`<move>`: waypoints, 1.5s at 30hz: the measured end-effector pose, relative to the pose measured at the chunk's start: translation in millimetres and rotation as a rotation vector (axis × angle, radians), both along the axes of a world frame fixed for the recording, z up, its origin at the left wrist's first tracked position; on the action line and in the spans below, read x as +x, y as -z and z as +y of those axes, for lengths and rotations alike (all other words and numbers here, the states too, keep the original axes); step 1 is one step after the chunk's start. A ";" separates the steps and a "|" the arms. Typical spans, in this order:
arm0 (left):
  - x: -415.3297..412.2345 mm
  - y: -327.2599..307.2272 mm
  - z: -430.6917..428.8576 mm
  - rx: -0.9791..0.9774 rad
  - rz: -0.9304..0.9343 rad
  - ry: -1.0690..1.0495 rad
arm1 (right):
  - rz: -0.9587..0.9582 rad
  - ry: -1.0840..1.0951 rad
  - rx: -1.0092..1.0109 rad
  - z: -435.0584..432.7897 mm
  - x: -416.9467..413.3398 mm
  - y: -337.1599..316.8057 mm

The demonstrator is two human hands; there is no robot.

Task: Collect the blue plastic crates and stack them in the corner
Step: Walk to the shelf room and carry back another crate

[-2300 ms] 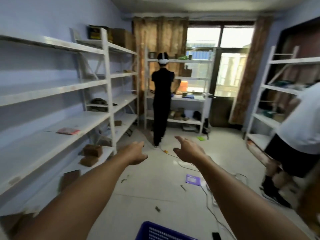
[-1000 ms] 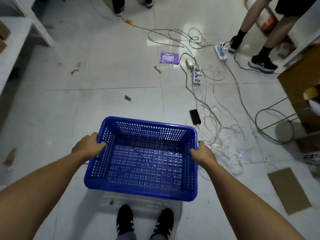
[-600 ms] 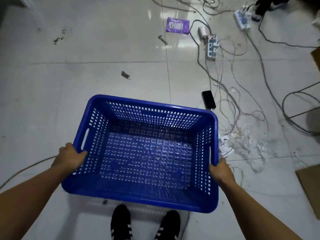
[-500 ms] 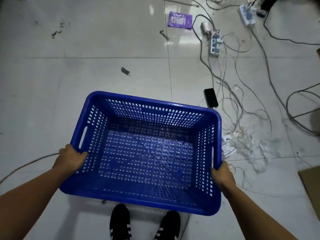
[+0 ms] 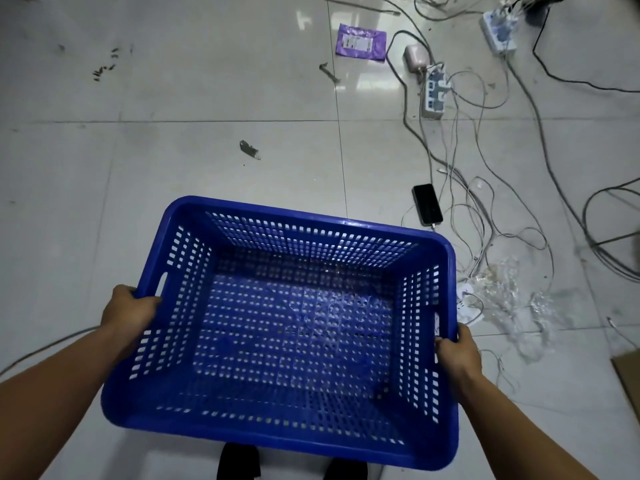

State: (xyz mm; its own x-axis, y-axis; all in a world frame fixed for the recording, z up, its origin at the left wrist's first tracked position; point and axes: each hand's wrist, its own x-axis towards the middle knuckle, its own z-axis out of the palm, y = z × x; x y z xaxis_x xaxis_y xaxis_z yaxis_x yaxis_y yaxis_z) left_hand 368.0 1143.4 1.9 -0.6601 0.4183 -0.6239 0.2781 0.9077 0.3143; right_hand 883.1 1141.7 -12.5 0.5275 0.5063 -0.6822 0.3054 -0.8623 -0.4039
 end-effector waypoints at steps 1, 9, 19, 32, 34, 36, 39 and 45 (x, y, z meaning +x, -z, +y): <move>-3.7 -0.7 1.6 -0.005 -0.033 -0.024 | 0.015 0.010 0.004 0.2 0.4 0.2; -16.1 -37.6 -7.8 -0.037 -0.183 -0.041 | 0.095 0.033 0.017 0.1 6.5 -28.7; -31.6 -225.0 10.4 0.160 -0.103 -0.113 | 0.075 -0.097 0.116 58.8 0.4 -212.1; -63.4 -586.0 36.2 0.385 -0.212 -0.230 | 0.056 -0.258 0.441 130.9 -17.0 -576.6; -64.2 -637.1 28.3 0.436 -0.232 -0.228 | 0.061 -0.291 0.490 128.4 -25.9 -632.7; -73.6 -676.4 20.1 0.467 -0.229 -0.217 | 0.065 -0.306 0.520 126.2 -32.0 -676.8; -89.3 -722.0 4.1 0.514 -0.181 -0.200 | 0.106 -0.332 0.530 135.7 -30.9 -720.8; -98.2 -794.3 -48.6 0.608 -0.107 -0.247 | 0.144 -0.452 0.612 177.7 -33.7 -766.9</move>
